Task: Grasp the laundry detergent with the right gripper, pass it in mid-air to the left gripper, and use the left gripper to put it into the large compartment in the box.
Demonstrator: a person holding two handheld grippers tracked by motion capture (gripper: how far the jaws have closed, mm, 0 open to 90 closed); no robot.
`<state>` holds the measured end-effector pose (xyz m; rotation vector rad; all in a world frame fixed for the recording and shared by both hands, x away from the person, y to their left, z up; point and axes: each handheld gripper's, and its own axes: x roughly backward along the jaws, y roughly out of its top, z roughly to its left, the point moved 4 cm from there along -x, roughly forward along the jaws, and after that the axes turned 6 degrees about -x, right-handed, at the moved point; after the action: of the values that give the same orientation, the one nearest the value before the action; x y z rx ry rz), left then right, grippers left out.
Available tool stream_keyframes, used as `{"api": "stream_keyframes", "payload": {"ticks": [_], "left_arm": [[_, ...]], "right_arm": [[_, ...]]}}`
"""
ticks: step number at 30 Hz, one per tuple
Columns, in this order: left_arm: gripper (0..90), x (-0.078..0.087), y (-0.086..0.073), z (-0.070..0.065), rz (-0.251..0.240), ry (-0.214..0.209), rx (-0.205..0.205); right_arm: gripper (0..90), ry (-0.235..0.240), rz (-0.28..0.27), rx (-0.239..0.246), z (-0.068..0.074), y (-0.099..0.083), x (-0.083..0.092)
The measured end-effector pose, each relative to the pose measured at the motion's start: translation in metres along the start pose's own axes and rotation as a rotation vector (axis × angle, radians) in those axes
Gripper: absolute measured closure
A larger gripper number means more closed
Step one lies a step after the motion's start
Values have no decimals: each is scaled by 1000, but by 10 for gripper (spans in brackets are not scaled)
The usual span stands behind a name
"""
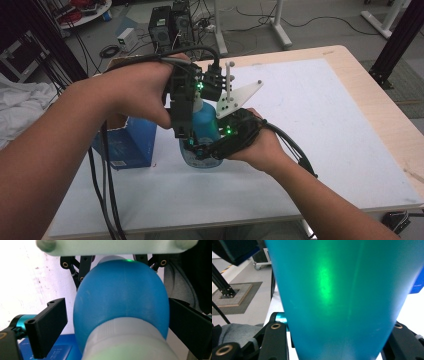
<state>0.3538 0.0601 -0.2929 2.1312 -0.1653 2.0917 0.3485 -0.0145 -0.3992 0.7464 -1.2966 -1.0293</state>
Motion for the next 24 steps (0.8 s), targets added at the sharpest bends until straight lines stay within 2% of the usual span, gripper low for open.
{"api": "stream_keyframes", "payload": {"ticks": [7, 9, 14, 24], "left_arm": [[49, 0, 1, 0, -3, 10, -1], [98, 2, 2, 0, -4, 9, -5], [101, 2, 3, -1, -5, 18, -8], [171, 2, 2, -1, 2, 19, -5]], "right_arm": [[464, -4, 0, 1, -1, 0, 1], [464, -5, 0, -3, 0, 0, 1], [464, -4, -3, 0, 0, 1, 1], [464, -8, -8, -9, 0, 1, 1]]}}
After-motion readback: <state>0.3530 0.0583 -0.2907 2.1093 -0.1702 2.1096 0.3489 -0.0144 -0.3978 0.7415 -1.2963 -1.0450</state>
